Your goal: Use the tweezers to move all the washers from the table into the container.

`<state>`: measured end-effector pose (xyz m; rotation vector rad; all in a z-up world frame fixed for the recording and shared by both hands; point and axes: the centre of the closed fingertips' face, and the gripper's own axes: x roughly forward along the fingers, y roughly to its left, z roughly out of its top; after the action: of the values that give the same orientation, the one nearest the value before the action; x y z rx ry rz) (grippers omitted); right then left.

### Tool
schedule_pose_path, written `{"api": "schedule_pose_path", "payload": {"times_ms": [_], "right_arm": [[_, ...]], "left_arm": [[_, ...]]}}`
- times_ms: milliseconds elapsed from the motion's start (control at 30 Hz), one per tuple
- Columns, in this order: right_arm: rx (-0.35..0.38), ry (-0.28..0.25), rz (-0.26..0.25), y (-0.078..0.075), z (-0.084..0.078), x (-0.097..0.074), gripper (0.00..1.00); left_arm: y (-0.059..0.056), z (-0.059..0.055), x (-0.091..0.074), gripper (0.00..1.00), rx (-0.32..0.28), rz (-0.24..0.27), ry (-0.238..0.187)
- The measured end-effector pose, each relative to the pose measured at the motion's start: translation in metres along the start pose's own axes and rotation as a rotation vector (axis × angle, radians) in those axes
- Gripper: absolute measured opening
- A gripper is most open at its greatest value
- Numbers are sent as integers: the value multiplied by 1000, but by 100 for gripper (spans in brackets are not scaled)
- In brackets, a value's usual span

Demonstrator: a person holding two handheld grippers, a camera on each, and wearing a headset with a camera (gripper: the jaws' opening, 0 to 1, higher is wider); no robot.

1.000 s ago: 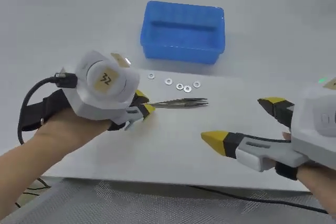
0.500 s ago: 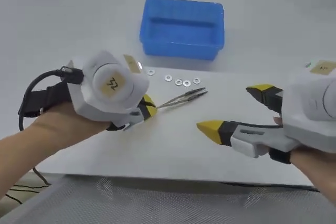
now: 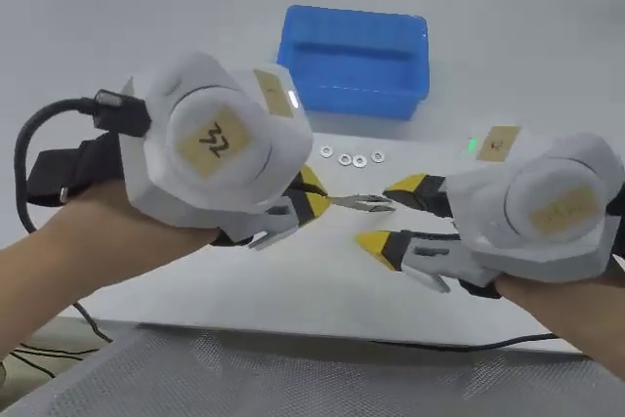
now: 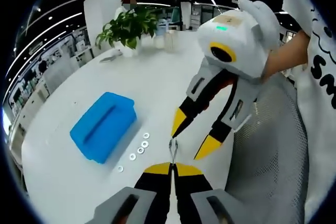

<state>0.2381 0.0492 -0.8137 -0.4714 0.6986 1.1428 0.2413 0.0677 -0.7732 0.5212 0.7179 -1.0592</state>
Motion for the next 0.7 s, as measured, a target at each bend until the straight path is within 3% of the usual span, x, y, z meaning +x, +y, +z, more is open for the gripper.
{"api": "schedule_pose_path", "payload": {"times_ms": [300, 500, 700], "right_arm": [[-113, -7, 36, 5, 14, 13, 14], [-181, -12, 49, 7, 22, 19, 6], [-205, -21, 42, 6, 24, 21, 5]], "left_arm": [[-9, 22, -13, 0, 76, -31, -1], [-12, 22, -11, 0, 157, -56, 16], [-7, 22, -11, 0, 195, -21, 30]]}}
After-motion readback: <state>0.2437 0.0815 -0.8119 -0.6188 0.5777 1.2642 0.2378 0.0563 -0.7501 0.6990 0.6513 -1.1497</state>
